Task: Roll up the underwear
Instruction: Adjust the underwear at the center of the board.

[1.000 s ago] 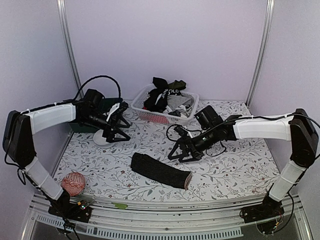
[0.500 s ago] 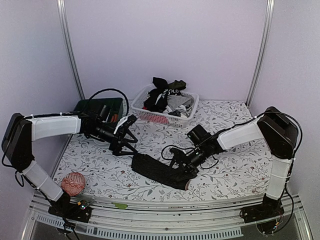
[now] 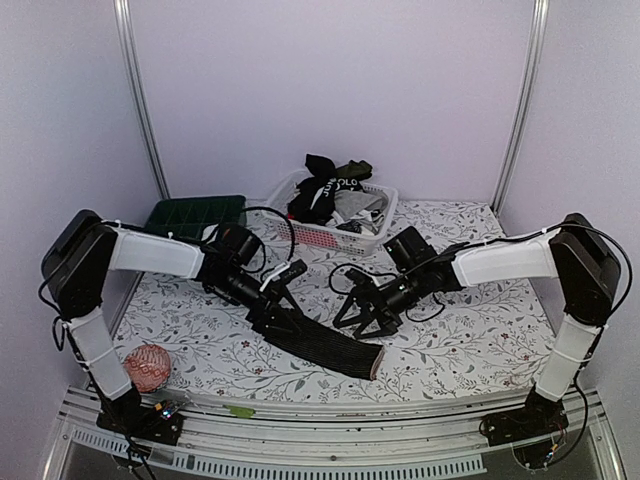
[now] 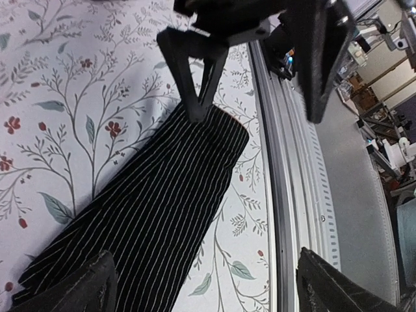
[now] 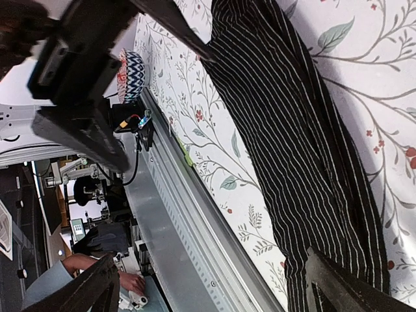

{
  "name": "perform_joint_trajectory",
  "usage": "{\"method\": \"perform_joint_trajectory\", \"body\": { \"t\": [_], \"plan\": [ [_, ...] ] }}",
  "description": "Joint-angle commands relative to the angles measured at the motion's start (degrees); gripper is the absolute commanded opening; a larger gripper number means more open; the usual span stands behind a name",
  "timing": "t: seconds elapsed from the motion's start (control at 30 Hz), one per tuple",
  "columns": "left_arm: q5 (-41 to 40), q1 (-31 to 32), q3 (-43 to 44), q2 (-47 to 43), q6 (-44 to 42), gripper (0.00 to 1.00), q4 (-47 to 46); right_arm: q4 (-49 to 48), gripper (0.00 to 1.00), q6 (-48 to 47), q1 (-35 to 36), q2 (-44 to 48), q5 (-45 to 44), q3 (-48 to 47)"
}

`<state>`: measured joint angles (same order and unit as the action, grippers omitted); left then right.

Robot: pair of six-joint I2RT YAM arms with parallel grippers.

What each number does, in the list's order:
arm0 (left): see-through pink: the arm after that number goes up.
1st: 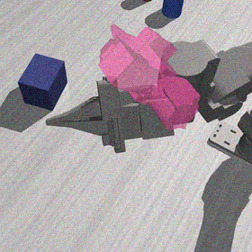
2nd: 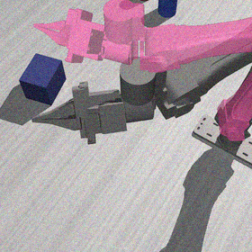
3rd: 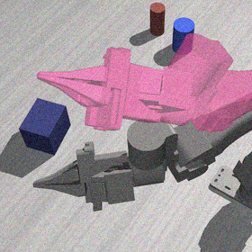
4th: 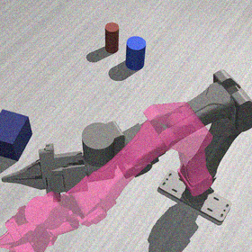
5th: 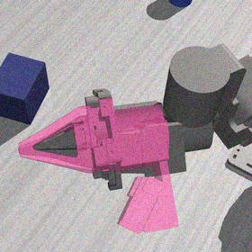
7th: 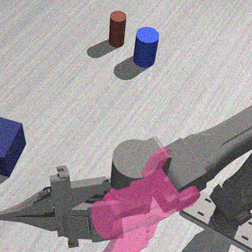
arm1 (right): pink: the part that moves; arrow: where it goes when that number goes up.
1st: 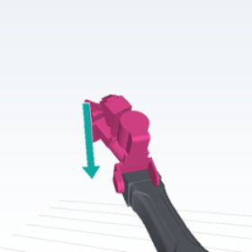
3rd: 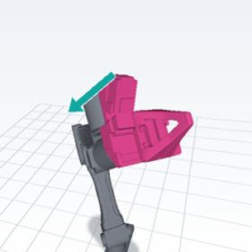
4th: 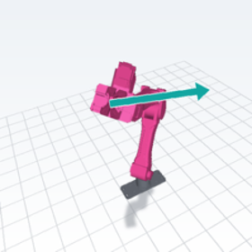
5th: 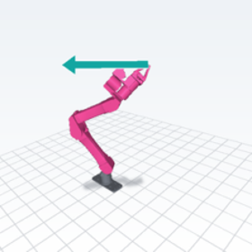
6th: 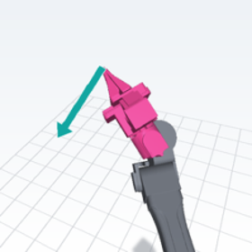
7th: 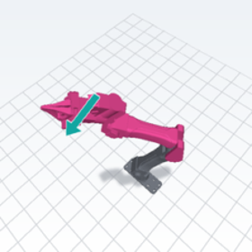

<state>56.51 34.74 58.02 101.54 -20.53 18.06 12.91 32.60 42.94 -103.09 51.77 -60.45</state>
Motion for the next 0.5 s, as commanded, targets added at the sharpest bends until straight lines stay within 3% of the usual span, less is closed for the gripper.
{"method": "perform_joint_trajectory", "body": {
  "t": [0.0,0.2,0.33,0.47],
  "plan": [
    [0.91,0.53,2.79,7.0,1.98,0.96,-0.87,3.78,0.99,-1.19,-1.55,2.3,-2.78,-0.87],
    [-3.44,-1.42,7.78,16.23,-0.01,0.96,5.02,8.98,0.98,-4.83,-3.51,3.04,-6.6,-2.26],
    [-9.43,-1.61,8.58,6.3,-4.97,0.96,7.62,13.93,0.89,-9.13,-4.3,3.55,-12.52,-4.07],
    [-19.02,-1.65,4.11,-4.53,-10.9,0.96,9.12,18.65,0.81,-12.93,-4.52,2.35,-18.58,-6.25]
  ]
}}
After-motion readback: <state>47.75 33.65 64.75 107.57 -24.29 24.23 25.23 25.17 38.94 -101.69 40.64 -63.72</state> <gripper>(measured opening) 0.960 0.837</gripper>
